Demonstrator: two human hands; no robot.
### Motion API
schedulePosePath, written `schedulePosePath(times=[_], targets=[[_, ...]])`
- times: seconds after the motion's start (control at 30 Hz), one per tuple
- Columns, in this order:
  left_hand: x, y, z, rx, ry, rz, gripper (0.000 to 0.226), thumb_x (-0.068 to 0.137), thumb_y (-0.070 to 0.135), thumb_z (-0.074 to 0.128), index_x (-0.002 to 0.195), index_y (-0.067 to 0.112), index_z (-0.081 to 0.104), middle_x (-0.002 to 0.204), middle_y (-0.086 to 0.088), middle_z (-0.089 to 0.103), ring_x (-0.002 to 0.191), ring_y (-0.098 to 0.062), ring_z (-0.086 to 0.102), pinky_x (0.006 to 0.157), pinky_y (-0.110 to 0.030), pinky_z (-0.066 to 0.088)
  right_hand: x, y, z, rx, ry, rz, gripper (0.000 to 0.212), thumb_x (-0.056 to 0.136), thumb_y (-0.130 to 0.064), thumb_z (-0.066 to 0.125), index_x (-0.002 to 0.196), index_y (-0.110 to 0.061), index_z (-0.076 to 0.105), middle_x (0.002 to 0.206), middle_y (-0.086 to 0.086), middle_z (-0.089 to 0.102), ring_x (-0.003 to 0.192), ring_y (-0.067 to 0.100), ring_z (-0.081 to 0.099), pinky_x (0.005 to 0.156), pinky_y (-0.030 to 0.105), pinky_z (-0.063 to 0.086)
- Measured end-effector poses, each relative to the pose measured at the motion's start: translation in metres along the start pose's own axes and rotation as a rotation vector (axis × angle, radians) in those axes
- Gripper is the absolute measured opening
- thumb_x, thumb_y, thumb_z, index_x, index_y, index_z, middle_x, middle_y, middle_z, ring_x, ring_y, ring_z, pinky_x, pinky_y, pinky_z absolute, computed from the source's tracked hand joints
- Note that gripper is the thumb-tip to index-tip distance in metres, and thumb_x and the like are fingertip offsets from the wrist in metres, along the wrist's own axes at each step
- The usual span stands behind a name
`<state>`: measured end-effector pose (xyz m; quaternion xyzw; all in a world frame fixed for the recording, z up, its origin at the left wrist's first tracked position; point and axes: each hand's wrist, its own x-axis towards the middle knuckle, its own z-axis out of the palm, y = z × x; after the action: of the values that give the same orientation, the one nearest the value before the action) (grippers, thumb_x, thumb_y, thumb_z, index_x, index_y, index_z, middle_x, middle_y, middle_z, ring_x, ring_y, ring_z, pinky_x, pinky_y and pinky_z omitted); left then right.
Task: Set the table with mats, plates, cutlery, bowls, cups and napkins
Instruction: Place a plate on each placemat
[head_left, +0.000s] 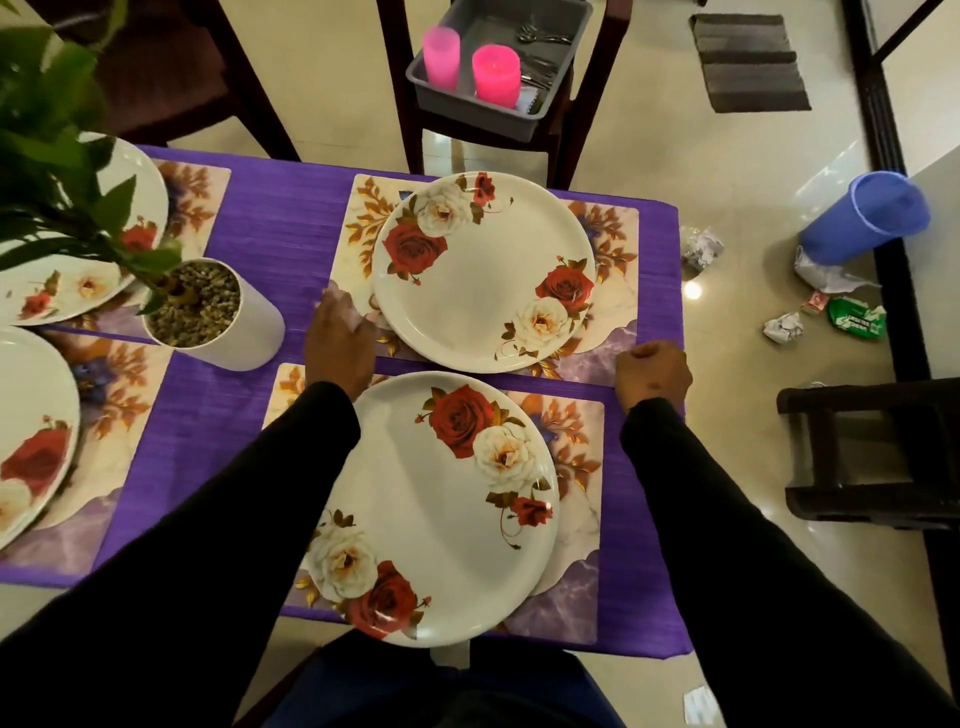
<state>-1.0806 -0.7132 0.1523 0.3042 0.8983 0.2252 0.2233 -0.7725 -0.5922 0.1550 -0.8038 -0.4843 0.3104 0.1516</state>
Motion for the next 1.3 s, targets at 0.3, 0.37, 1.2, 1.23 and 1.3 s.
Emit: schedulePosePath(times=[0.3,0.37,1.2,1.23,1.3], targets=[[-0.067,-0.004,-0.013,-0.129,-0.037,0.017,0.047,0.105,0.034,0.051,0.148,0.015,0.047,0.155,-0.006,0.046,0.142,-0.026,0.043,0.114,-0.038,0.036,-0.077,-0.023,0.025,0.098,-0.157,-0.149,0.008,0.093,-0.021,0.063,0.096,-0.015,0.066,0.090,-0.002,0.063,0.083,0.014,0.057,0.061,0.021,0.038],[-0.074,-0.006,-0.017,-0.134,-0.057,0.034,0.048,0.105,0.035,0.051,0.149,0.015,0.046,0.155,-0.006,0.046,0.142,-0.025,0.043,0.114,-0.038,0.036,-0.086,-0.024,0.029,0.089,-0.189,-0.155,0.006,0.092,-0.022,0.063,0.094,-0.016,0.066,0.088,-0.003,0.065,0.082,0.014,0.058,0.063,0.022,0.044],[-0.073,-0.110,-0.090,-0.310,-0.213,0.144,0.045,0.098,0.020,0.061,0.142,0.015,0.056,0.144,-0.004,0.059,0.128,-0.020,0.056,0.097,-0.022,0.040,-0.246,-0.050,0.102,-0.026,-0.424,-0.415,0.022,0.085,-0.023,0.069,0.076,-0.003,0.070,0.074,0.013,0.069,0.076,0.031,0.065,0.073,0.039,0.054],[-0.073,-0.115,-0.093,-0.331,-0.201,0.135,0.042,0.098,0.019,0.062,0.140,0.014,0.058,0.141,-0.004,0.061,0.127,-0.020,0.057,0.098,-0.024,0.042,-0.252,-0.052,0.107,-0.037,-0.460,-0.420,0.021,0.085,-0.024,0.069,0.076,-0.005,0.069,0.074,0.010,0.069,0.076,0.029,0.065,0.074,0.041,0.055],[-0.072,-0.123,-0.099,-0.356,-0.184,0.128,0.037,0.098,0.017,0.062,0.134,0.013,0.062,0.135,-0.004,0.065,0.124,-0.019,0.060,0.100,-0.031,0.048,-0.260,-0.055,0.115,-0.049,-0.530,-0.425,0.018,0.085,-0.028,0.068,0.077,-0.011,0.067,0.077,0.004,0.069,0.076,0.025,0.065,0.077,0.042,0.056]])
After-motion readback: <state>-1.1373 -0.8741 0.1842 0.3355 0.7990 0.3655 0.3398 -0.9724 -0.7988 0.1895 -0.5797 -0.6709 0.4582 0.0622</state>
